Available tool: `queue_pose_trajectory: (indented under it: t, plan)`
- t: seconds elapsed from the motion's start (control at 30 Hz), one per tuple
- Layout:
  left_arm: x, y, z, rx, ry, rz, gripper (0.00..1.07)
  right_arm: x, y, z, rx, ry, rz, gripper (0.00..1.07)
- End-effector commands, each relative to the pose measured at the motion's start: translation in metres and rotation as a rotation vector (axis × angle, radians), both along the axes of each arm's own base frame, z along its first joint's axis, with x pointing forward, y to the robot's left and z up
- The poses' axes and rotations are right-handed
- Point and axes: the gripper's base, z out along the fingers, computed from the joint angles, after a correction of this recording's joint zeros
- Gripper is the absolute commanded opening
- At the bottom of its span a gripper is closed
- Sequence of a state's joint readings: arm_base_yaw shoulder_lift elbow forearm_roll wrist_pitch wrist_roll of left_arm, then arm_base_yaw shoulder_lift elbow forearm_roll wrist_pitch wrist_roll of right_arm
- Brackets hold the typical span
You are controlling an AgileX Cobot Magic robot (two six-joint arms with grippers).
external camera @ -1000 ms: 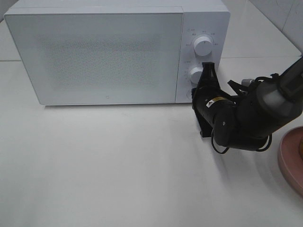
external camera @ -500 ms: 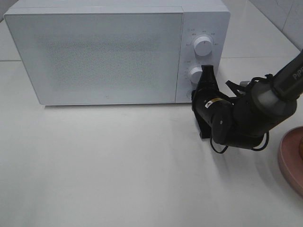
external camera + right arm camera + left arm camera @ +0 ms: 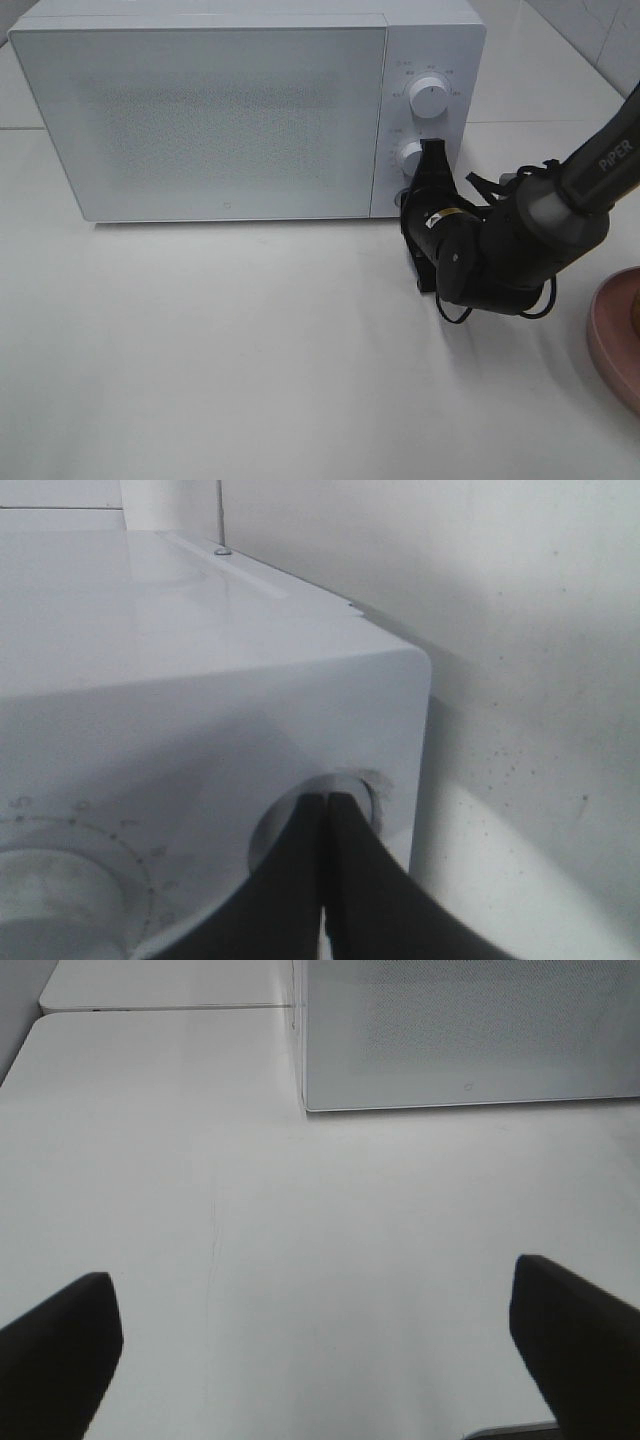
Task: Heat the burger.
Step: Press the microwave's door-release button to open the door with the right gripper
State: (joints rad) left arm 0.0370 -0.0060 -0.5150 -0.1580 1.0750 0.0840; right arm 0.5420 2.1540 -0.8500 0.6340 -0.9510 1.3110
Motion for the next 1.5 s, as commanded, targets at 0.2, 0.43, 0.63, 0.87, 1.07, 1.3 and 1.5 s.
queue_pose_trajectory:
  t: [0.2,0.43,0.63,0.87,1.07,1.3,1.5]
  plan:
    - [-0.002,-0.001,0.001,-0.004,-0.025,-0.007,0.98,0.018,0.002,0.023,-0.011,-0.19,-0.04,0.0]
    - [-0.002,-0.001,0.001,-0.004,-0.025,-0.007,0.98,0.028,0.005,0.027,-0.013,-0.277,-0.053,0.0]
    - [-0.002,-0.001,0.001,-0.004,-0.025,-0.007,0.98,0.032,0.008,0.025,-0.004,-0.285,-0.055,0.0]
    - [-0.002,-0.001,0.001,-0.004,-0.025,-0.007,0.98,0.031,0.008,0.023,-0.004,-0.267,-0.05,0.0]
    - [-0.002,-0.001,0.001,-0.004,-0.025,-0.007,0.98,0.028,0.009,0.019,0.0,-0.204,-0.035,0.0]
    - [-0.002,-0.001,0.001,-0.004,-0.025,-0.007,0.98,0.017,0.005,0.021,-0.011,-0.119,-0.007,0.0]
    - [-0.002,-0.001,0.001,-0.004,-0.025,-0.007,0.98,0.003,0.001,0.021,-0.019,-0.017,0.025,0.0]
